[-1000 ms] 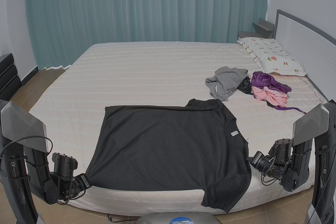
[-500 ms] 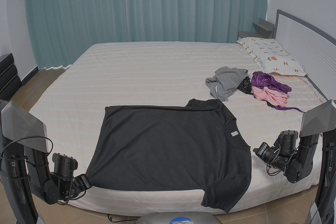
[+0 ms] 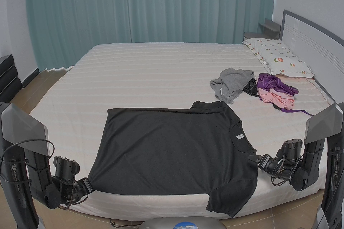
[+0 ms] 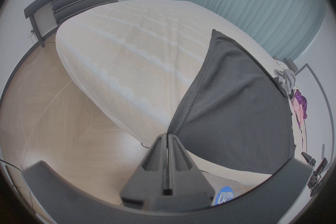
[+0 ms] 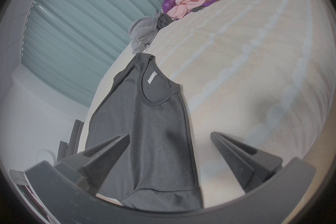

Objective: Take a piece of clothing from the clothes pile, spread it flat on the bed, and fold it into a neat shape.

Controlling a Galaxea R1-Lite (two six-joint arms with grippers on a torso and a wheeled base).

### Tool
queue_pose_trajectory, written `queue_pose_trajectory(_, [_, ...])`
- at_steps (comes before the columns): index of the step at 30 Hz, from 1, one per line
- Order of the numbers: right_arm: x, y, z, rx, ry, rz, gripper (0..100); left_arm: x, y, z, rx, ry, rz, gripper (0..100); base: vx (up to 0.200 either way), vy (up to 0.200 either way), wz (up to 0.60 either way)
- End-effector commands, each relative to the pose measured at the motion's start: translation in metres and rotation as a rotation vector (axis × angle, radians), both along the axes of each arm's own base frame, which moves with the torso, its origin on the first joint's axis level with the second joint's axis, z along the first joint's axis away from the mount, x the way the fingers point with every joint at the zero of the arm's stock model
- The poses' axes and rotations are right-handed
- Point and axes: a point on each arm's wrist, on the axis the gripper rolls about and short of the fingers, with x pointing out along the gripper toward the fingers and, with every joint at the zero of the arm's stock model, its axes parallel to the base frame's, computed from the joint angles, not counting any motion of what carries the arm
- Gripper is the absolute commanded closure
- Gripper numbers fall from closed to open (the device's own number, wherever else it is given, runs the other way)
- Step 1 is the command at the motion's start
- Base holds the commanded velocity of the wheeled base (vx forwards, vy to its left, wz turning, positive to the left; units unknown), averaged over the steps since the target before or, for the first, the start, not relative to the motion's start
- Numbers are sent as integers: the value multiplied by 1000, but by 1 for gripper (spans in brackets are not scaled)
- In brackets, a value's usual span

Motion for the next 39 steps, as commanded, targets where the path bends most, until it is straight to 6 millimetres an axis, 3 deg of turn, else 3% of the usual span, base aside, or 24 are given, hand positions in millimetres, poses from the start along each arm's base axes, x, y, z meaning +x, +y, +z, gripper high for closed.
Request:
queue_pose_trajectory(1, [2,3,-7,-14,6,32,100,0,0,-2,-2,7,-2,100,0,0,0])
queue_pose_trajectory(10, [17,1,-6,-35,-12,7,100,0,0,-2,-1,10,-2,100,0,0,0])
queue_pose_trajectory(20, [45,-4,26,-52,-182,-56,100,1,-1,-4,-16,16,-13,100,0,0,0])
queue_pose_trajectory(24, [50,-3,23,-43,-187,-40,100,1,-1,-5,-19,21,-13,100,0,0,0])
queue_pose_trajectory(29, [47,-2,6,-38,-129,-9,100,1,-1,-7,-19,26,-13,100,0,0,0])
queue_pose_trajectory(30, [45,-2,6,-37,-128,-8,0,1,-1,-8,-18,27,-13,100,0,0,0])
queue_pose_trajectory(35, [18,1,26,-22,-110,64,0,3,-1,-7,-26,20,-7,100,0,0,0])
queue_pose_trajectory(39, [1,-3,29,-46,-84,97,0,4,-1,-7,-28,16,-4,100,0,0,0])
